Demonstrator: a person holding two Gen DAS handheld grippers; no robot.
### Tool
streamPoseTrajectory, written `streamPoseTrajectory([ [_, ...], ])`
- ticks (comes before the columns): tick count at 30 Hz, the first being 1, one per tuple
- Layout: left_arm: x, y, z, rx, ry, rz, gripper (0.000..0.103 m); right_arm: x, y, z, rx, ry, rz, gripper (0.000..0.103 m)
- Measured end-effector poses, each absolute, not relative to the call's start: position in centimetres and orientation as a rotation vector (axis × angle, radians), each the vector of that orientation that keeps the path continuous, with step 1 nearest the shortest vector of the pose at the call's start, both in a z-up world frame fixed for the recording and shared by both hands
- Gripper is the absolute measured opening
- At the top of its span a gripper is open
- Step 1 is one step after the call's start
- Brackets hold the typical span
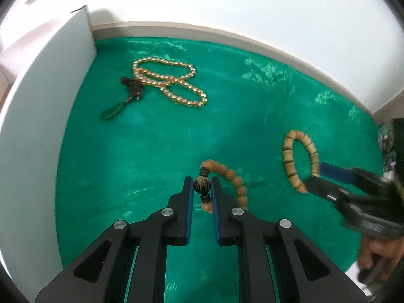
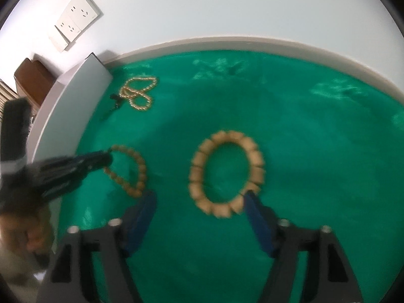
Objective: Organize jewelry
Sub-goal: 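Grasp the small wooden bead bracelet with the left tool while the right tool grasps the large one, then carry both wooden bracelets into the white box and open both tools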
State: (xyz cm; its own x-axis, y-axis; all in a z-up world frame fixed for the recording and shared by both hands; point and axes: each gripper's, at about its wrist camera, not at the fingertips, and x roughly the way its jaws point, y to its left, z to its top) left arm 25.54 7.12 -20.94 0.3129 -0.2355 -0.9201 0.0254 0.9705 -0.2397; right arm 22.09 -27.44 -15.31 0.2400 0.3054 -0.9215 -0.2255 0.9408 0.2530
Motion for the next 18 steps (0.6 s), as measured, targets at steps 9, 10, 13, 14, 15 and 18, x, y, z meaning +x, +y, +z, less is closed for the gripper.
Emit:
streamPoseTrajectory([
  [9, 23.0, 9.2, -18.8, -0.238, 1.217, -0.17, 0.012, 23.1, -23.0, -18.0, -0.146, 1.266, 0.289, 0.037],
  [10, 22.7, 9.3, -18.5, -0.235, 1.212, -0.166, 0.012, 23.1, -22.7, -18.1, -0.167, 1.258, 0.279, 0.016],
  [13, 22.1, 10.0, -17.7, -0.237, 1.195, -0.162, 0.012, 23.0, -23.4, -17.6, -0.106, 1.262, 0.273, 0.015],
  [14, 21.9, 10.2, -17.3, -0.238, 1.188, -0.161, 0.012, 22.9, -23.8, -17.1, -0.082, 1.256, 0.276, 0.015],
  [15, 21.7, 10.4, -17.0, -0.237, 1.182, -0.161, 0.012, 22.8, -24.3, -16.5, -0.059, 1.25, 0.282, 0.015],
  [18, 21.0, 10.7, -15.6, -0.236, 1.165, -0.161, 0.012, 22.1, -26.1, -14.0, 0.032, 1.228, 0.313, 0.015],
])
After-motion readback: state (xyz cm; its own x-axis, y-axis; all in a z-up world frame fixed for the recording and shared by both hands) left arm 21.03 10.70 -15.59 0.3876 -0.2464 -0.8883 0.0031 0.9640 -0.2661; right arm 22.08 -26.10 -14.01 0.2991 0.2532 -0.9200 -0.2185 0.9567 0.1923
